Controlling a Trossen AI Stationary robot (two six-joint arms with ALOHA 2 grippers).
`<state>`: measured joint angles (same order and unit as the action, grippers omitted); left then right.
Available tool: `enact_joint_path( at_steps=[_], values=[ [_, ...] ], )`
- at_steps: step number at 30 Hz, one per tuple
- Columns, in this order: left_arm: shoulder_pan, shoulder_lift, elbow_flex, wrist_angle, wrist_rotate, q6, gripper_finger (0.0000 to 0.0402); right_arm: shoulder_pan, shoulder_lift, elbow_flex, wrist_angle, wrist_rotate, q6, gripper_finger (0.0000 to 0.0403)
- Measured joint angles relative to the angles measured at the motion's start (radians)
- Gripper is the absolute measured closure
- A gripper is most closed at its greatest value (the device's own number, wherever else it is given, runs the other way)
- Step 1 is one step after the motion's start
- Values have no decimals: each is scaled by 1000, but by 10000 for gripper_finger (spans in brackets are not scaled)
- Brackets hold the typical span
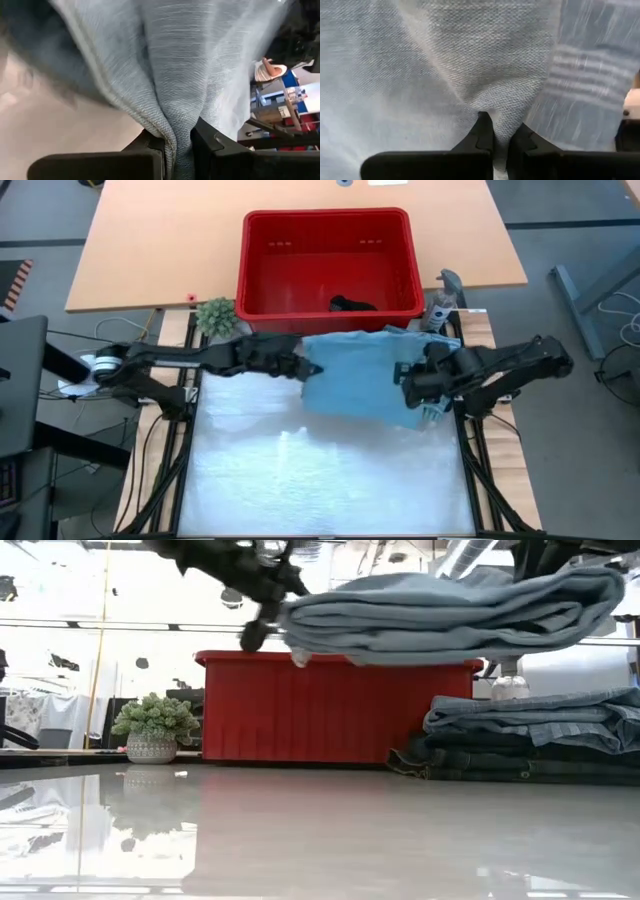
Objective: Fold Laundry from Bin
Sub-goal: Stack the folded blue pants on top of the folded blue polo shirt
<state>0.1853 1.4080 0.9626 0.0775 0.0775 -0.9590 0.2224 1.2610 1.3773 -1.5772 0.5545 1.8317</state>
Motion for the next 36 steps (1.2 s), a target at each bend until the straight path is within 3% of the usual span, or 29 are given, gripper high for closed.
enact_joint_path(
  at_steps=[6, 13, 23, 36],
  values=[
    [16, 261, 294, -2, 72, 68, 374, -153, -49, -1, -1, 2, -151, 363],
    [44, 453, 574, -186, 96, 117, 374, -345, -91, -5, 7, -11, -319, 363],
    [88, 585, 661, -172, 156, 3, 374, -632, -214, -123, 8, -118, -501, 363],
    [119, 602, 661, -129, 158, -29, 374, -775, -398, -368, 15, -217, -520, 363]
  ],
)
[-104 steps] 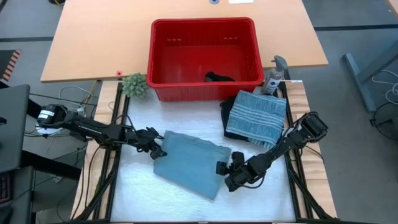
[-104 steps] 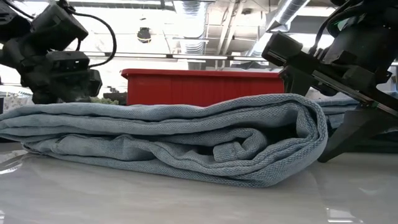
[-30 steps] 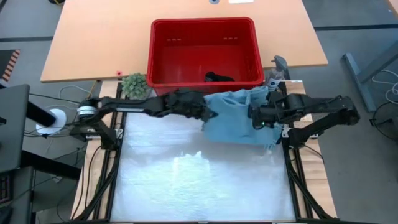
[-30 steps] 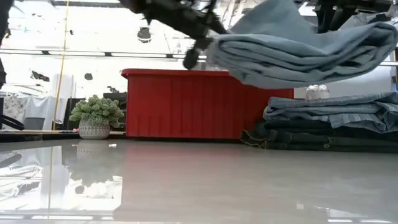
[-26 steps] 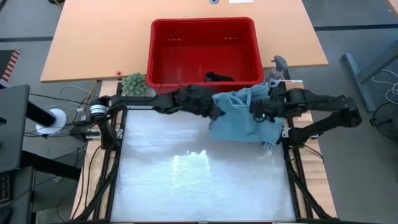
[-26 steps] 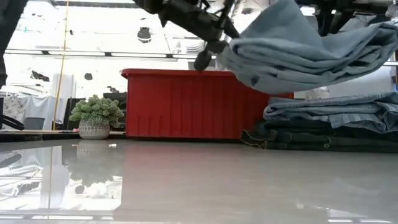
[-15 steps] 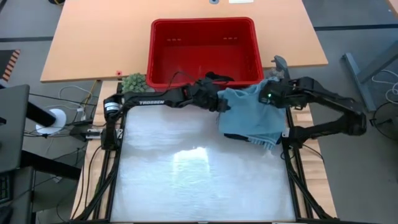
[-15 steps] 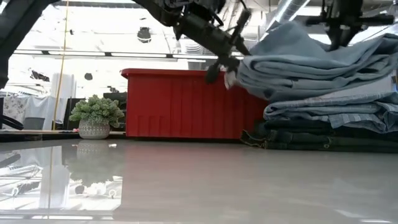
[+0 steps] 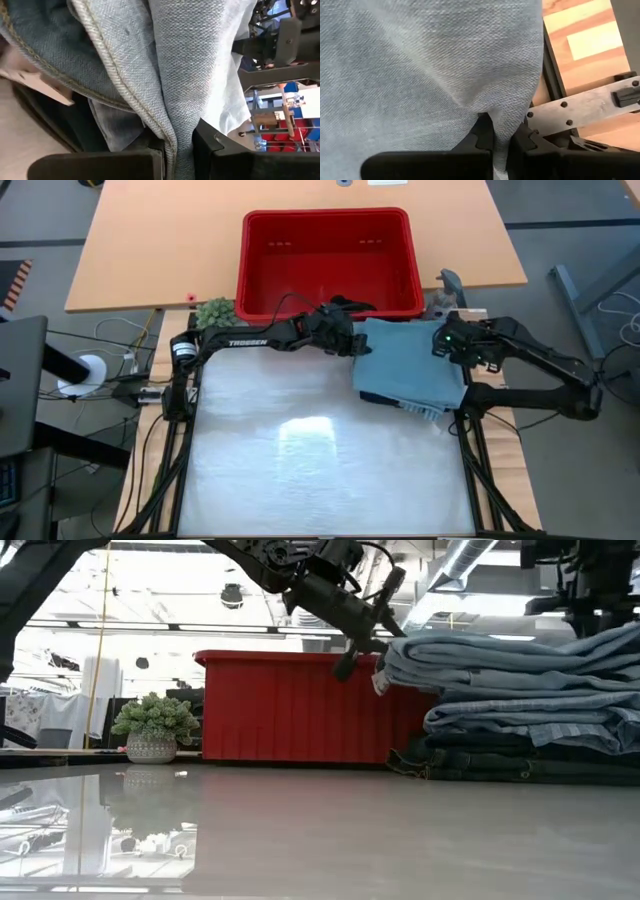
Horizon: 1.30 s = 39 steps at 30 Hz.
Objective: Fold Laundry from Bin
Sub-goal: Stack the folded blue pants on top of the folded blue polo shirt
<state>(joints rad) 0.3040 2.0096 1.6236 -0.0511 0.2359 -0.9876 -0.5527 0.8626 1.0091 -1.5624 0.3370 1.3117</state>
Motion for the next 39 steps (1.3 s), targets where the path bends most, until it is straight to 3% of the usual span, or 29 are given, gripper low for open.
enact_joint_path(
  at_steps=[7, 21, 23, 26, 32, 35, 39],
  values=[
    [-10, 107, 2, 143, 84, -139, 374, -63, -15, 8, -15, 6, -57, 363],
    [23, 134, 51, 117, 29, -93, 359, -271, 18, -23, 0, 6, -313, 363],
    [23, 135, 52, 131, 22, -66, 353, -286, 24, -23, -1, 11, -339, 342],
    [23, 135, 52, 162, 22, -20, 333, -303, 26, -23, -16, 46, -353, 278],
    [30, 135, 52, 183, 43, 92, 257, -322, 25, -23, -15, 55, -412, 148],
    [47, 135, 52, 191, 116, 123, 215, -321, 18, -21, -13, 48, -424, 115],
    [74, 135, 52, 197, 206, 131, 170, -320, 7, 27, -12, 56, -435, 104]
  ],
)
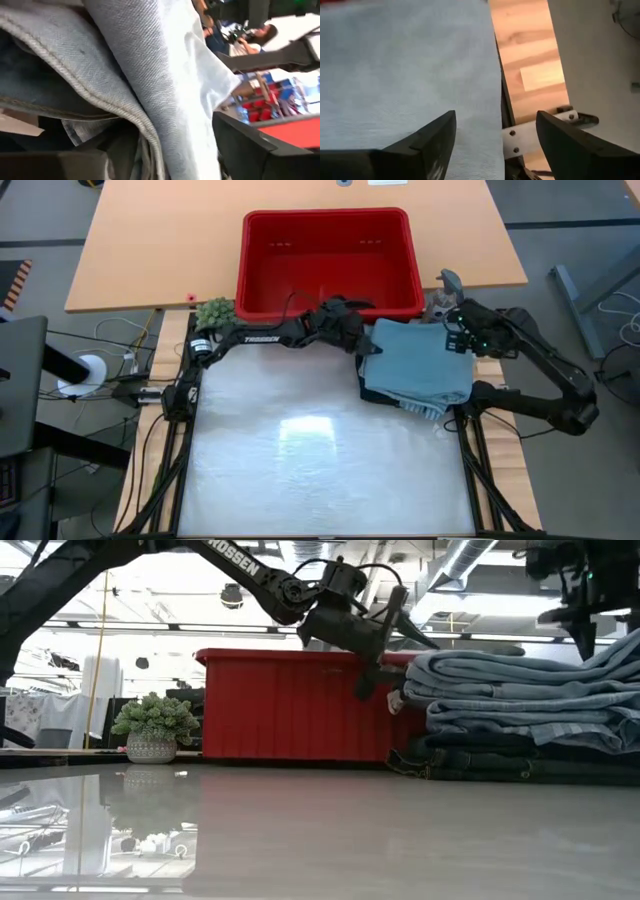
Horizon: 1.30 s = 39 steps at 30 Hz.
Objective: Fold Laundry from Bin
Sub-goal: Stack the folded blue pants on top of the folded blue polo shirt
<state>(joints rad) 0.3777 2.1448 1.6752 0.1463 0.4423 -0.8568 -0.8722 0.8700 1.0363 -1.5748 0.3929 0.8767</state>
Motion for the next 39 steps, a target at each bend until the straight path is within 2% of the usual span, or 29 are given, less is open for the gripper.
enact_joint_path(
  at_steps=[3, 8, 12, 16, 19, 26, 31, 34, 39],
  values=[
    [23, 0, 0, -1, 77, -31, 154, -2, -9, 67, 2, 14, -21, 103],
    [49, -1, 0, -1, 174, -67, 151, 11, -19, 178, 25, 19, -56, 102],
    [52, -6, 0, -9, 228, -31, 150, 63, -37, 242, 125, -46, -108, 102],
    [52, -25, 0, -6, 263, 24, 150, 147, -67, 252, 236, -84, -137, 105],
    [62, -45, 0, -53, 256, 80, 150, 208, -74, 251, 250, -81, -145, 112],
    [92, -87, 0, -233, 161, 253, 150, 324, -72, 251, 250, -81, -180, 117],
    [92, -89, -1, -253, 190, 282, 150, 430, -71, 239, 282, -50, -204, 117],
    [92, -89, -1, -267, 197, 316, 150, 490, -88, 185, 334, -50, -217, 117],
    [97, -89, -1, -255, 198, 325, 150, 545, -153, 35, 404, -50, -144, 117]
  ],
)
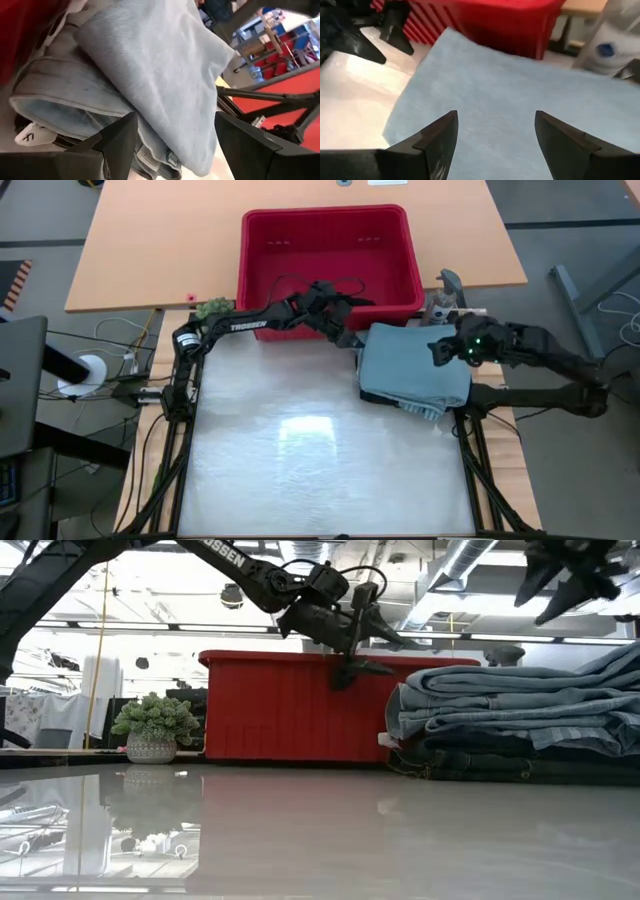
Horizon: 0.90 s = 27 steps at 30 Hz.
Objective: Fold Laundry from Bin
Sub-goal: Stack the folded blue pants on top of the folded blue polo shirt
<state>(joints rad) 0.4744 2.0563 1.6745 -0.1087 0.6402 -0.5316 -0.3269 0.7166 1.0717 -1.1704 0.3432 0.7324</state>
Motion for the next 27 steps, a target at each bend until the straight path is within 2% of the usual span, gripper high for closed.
enact_joint_path(
  at_steps=[4, 8, 15, 21, 27],
  values=[
    [2, 0, 0, 10, 61, 13, 150, 52, -49, -131, 156, 1, 27, 117],
    [17, -11, 0, 18, 144, -102, 150, 93, -85, -251, 270, 26, 48, 117],
    [-18, -75, 0, 66, 155, -162, 150, 77, -118, -402, 203, 102, 233, 117],
    [-75, -109, 0, 164, 57, -185, 150, 18, -77, -498, 224, 64, 262, 117],
    [-154, -94, 0, 137, -102, -22, 150, -6, -22, -521, 250, 43, 255, 117]
  ],
)
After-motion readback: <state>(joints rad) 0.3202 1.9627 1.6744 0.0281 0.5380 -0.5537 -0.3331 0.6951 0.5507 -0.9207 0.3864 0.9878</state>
